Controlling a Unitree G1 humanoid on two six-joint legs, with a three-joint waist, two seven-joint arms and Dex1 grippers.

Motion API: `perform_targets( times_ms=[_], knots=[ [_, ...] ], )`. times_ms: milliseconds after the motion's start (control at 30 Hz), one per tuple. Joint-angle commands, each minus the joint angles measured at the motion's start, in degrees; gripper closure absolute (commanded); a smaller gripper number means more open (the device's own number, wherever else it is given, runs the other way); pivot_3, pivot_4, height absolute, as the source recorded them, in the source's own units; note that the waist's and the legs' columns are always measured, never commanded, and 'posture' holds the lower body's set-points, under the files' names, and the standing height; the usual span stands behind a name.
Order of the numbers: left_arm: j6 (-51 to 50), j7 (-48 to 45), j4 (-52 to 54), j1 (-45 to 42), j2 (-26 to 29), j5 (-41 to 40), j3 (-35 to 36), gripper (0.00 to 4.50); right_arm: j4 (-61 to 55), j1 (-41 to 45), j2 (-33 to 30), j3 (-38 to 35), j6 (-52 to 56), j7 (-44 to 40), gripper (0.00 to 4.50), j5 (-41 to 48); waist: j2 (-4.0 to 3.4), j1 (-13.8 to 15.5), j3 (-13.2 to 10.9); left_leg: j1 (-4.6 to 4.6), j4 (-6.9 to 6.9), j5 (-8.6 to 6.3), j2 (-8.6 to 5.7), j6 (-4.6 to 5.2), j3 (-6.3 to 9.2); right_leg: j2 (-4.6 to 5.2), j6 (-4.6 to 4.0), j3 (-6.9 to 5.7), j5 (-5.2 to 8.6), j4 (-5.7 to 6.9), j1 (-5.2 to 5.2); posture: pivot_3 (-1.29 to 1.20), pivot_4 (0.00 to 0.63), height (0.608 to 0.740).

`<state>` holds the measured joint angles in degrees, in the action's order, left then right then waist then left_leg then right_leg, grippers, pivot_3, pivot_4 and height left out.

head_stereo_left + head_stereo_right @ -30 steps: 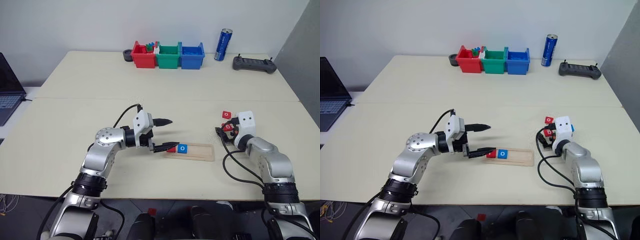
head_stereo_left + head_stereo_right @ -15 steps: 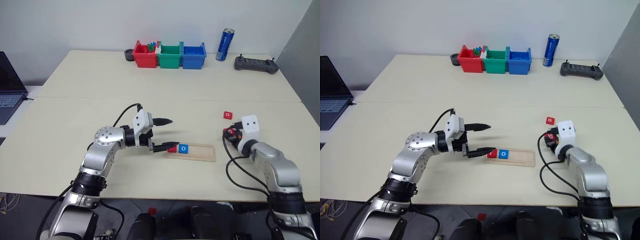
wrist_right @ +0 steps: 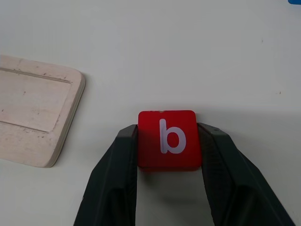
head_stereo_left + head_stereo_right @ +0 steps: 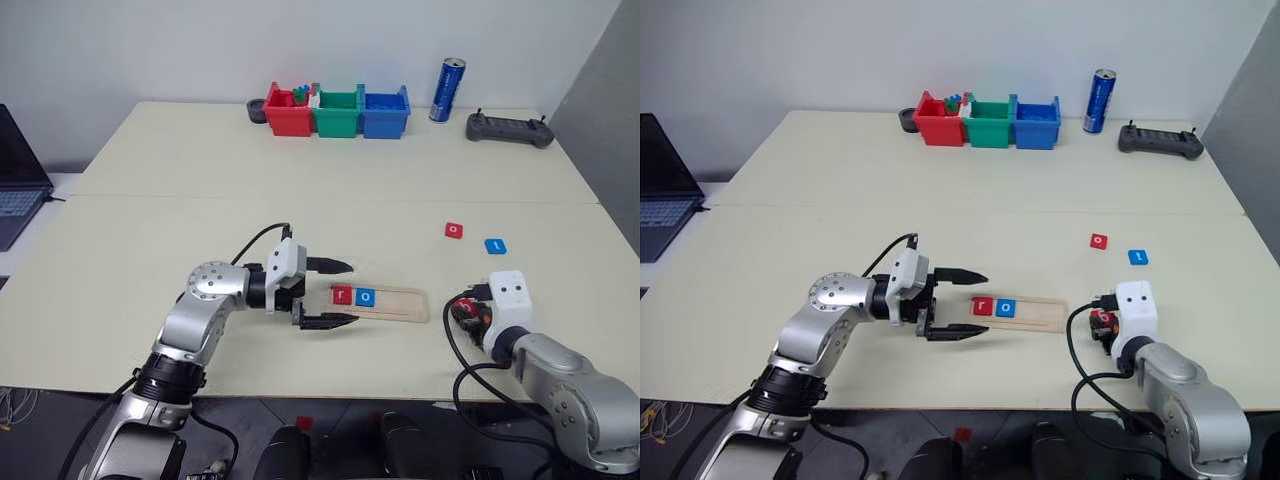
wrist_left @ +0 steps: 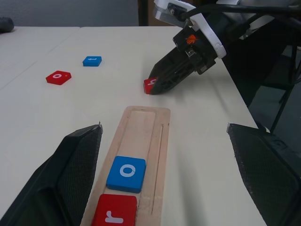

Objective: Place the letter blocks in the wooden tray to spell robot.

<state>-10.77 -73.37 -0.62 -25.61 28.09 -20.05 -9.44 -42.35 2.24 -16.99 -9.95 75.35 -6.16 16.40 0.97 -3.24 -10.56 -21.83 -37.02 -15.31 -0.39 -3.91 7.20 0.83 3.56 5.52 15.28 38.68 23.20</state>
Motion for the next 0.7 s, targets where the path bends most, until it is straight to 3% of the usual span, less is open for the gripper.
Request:
perform_targets(
  times_ms=[33, 200, 467, 600, 700],
  knots=[
    [0.52, -0.69, 1.02, -0.45, 0.13, -0.63, -0.5, 0.0, -0.06, -0.09, -0.08, -0.24, 0.22, 0.23, 1.67, -0.56, 0.0, 0.0, 0.0, 0.0, 0.01, 0.0, 0.0, 0.0, 0.01, 0.0, 0.0, -0.01, 0.0, 0.0, 0.0, 0.0, 0.15, 0.74],
    [0.25, -0.81, 1.89, 0.15, 0.42, -0.77, -0.53, 0.0, -0.13, 1.36, -0.49, -0.93, -0.2, -0.26, 0.02, -0.18, 0.0, -0.01, 0.0, 0.0, 0.0, 0.0, 0.0, 0.0, 0.0, 0.0, 0.0, -0.01, 0.0, -0.01, 0.0, 0.0, 0.15, 0.74],
    [1.01, -0.92, 0.95, -0.17, 0.15, -0.41, -0.63, 0.0, 5.6, 12.94, -8.48, -4.98, -4.17, -7.59, 0.02, 3.25, -0.01, -0.1, -0.01, 0.01, 0.01, 0.0, 0.0, 0.0, -0.03, -0.01, 0.0, 0.01, 0.0, 0.0, 0.01, 0.0, 0.15, 0.74],
    [1.42, -1.43, 0.31, -0.67, -0.24, -0.32, -0.87, 0.0, 10.95, 14.06, -17.89, -2.05, -12.13, -20.72, 0.02, 6.48, 0.01, -0.03, -0.02, -0.03, 0.04, -0.01, 0.0, 0.01, 0.0, 0.0, 0.0, -0.03, 0.0, -0.08, 0.0, 0.0, 0.15, 0.74],
    [1.96, -2.04, -0.38, -1.01, -0.42, -0.1, -1.16, 0.0, 14.77, 10.09, -26.77, 2.13, -26.34, -34.46, 0.02, 5.3, 0.02, 0.15, -0.03, -0.08, 0.04, -0.01, -0.01, 0.02, 0.0, 0.02, 0.0, -0.05, 0.0, -0.17, 0.0, 0.0, 0.15, 0.74]
  ],
)
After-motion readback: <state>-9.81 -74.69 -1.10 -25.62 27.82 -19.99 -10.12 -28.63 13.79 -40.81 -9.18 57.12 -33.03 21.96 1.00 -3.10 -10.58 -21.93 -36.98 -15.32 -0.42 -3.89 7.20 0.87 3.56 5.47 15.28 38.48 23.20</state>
